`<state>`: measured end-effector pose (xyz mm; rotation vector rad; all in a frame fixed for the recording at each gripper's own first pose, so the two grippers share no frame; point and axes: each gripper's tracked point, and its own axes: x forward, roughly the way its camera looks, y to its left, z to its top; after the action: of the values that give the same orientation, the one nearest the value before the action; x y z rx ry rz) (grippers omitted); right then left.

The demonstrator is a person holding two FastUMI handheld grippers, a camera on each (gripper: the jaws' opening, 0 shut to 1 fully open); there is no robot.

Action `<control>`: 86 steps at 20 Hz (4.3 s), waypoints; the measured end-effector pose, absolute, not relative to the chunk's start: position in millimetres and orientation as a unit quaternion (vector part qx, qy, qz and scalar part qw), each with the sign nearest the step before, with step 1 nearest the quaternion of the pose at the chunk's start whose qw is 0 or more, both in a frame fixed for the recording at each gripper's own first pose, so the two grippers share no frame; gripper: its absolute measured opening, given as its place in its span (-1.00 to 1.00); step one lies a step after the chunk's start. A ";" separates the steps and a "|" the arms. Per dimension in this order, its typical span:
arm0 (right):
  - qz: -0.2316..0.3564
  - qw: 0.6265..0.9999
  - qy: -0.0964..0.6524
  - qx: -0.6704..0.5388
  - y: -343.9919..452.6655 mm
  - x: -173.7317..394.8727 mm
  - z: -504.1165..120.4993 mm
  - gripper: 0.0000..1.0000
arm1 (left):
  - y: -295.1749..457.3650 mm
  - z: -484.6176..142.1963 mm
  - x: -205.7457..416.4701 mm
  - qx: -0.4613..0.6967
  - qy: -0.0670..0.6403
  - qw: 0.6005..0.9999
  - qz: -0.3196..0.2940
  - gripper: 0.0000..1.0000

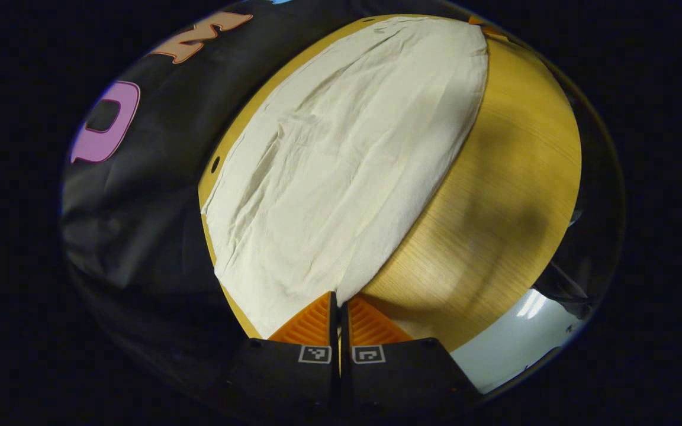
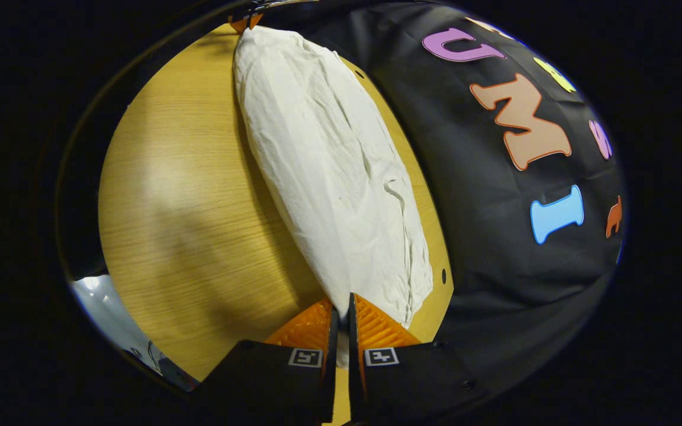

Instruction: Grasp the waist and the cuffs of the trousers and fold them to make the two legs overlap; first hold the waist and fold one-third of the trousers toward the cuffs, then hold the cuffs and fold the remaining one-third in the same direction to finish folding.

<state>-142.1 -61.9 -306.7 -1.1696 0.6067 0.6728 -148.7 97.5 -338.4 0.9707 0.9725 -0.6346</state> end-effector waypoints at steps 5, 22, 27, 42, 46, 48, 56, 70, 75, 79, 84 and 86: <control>0.304 0.746 0.251 -0.537 -52.9 -125.2 -281.3 -0.76 | 100.4 -322.9 -140.5 0.443 0.435 0.738 -0.264 -1.00; 0.296 0.781 0.132 -0.534 -31.4 -4.3 -212.0 -0.77 | 88.2 -222.8 -10.3 0.455 0.352 0.803 -0.158 -1.00; 0.274 0.781 0.141 -0.543 -17.5 35.7 -215.1 -0.74 | 84.7 -221.5 54.6 0.435 0.334 0.821 -0.159 -1.00; 0.282 0.758 0.216 -0.548 5.3 147.7 -298.4 -0.78 | 53.4 -279.9 185.3 0.414 0.319 0.829 -0.200 -1.00; 0.269 0.745 0.255 -0.554 2.2 157.6 -339.6 -0.76 | 42.1 -313.4 199.1 0.406 0.334 0.825 -0.206 -1.00; 0.238 0.745 0.241 -0.574 1.2 173.5 -340.8 -0.41 | 39.5 -320.2 202.1 0.397 0.333 0.834 -0.191 -1.00; 0.118 0.868 0.225 -0.426 -11.8 176.8 -290.2 0.95 | 31.8 -294.4 188.7 0.299 0.310 0.894 -0.124 0.90; -0.009 0.936 0.338 -0.096 -138.6 76.5 -304.7 1.00 | -55.1 -157.7 148.3 0.094 0.216 0.958 -0.161 0.91; -0.054 0.925 0.374 0.035 -160.7 56.1 -329.2 0.94 | -67.2 -149.8 130.4 0.087 0.217 0.960 -0.157 0.92; -0.083 0.906 0.398 0.116 -169.4 47.2 -348.6 0.89 | -68.1 -148.4 111.0 0.089 0.224 0.960 -0.143 0.92; -0.090 0.874 0.426 0.214 -154.3 39.8 -369.9 0.92 | -67.8 -145.3 89.8 0.087 0.226 0.962 -0.127 0.92; -0.089 0.868 0.437 0.218 -151.9 35.9 -375.8 0.83 | -68.9 -143.2 83.4 0.089 0.226 0.963 -0.121 0.92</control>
<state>35.9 -151.9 -375.8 0.4561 0.9150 -0.1872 83.4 -68.9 -143.2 0.1798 0.4568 -0.2461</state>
